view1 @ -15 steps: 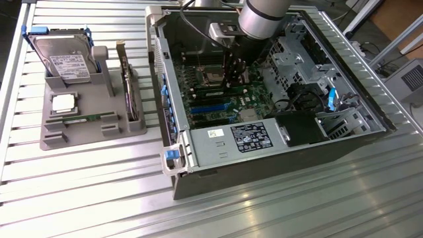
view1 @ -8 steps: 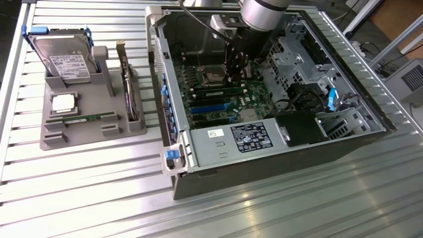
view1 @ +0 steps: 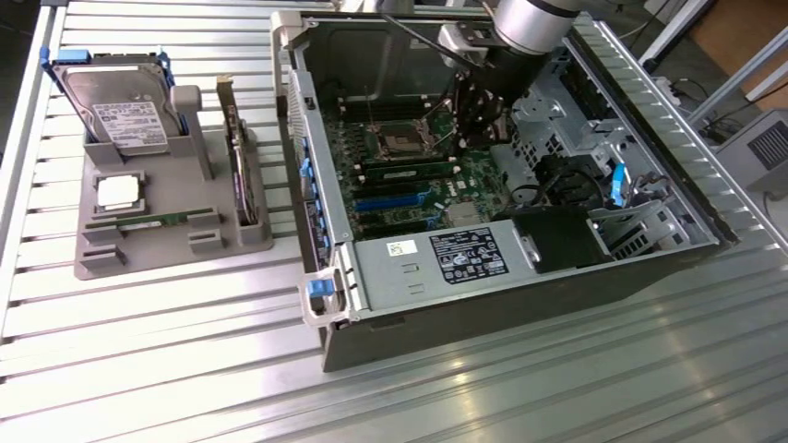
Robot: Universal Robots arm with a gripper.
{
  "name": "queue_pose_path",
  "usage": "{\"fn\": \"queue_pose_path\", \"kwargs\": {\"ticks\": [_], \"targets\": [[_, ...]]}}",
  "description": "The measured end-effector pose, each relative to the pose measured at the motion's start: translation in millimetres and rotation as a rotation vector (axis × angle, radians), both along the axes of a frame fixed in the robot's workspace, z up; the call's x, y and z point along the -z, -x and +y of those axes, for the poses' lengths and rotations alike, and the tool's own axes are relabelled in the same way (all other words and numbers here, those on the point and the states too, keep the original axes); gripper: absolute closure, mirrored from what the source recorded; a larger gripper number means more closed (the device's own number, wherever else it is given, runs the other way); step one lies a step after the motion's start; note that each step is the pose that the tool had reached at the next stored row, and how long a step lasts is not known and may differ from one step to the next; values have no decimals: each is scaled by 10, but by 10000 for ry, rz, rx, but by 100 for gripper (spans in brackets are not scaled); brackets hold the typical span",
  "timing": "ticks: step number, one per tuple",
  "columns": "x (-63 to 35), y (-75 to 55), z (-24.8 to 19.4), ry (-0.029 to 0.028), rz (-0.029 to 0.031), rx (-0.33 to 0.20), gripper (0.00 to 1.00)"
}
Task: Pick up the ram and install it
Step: 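Insert the ram into the slot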
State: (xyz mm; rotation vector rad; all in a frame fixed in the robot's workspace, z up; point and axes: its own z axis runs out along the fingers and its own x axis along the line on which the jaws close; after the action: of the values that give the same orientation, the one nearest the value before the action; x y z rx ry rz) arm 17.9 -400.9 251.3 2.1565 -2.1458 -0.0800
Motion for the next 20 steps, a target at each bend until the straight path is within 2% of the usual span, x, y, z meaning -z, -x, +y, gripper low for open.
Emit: {"fn": "queue_pose_path", "kwargs": {"ticks": [1,4,5,11,13,16,17,18,19,20], "targets": [[-38,-23,0,1,1,0,90],[-40,-251,1,0,34,1,90],[-40,-278,1,0,34,1,90],[-178,-369,4,1,35,0,90],[-276,-376,4,1,35,0,90],[-281,-377,5,-1,22,0,90],[-281,-377,4,4,-98,0,90],[-279,-376,4,1,-382,0,90],[-279,-375,4,1,-629,0,90],[-278,-374,4,0,-934,0,90]]}}
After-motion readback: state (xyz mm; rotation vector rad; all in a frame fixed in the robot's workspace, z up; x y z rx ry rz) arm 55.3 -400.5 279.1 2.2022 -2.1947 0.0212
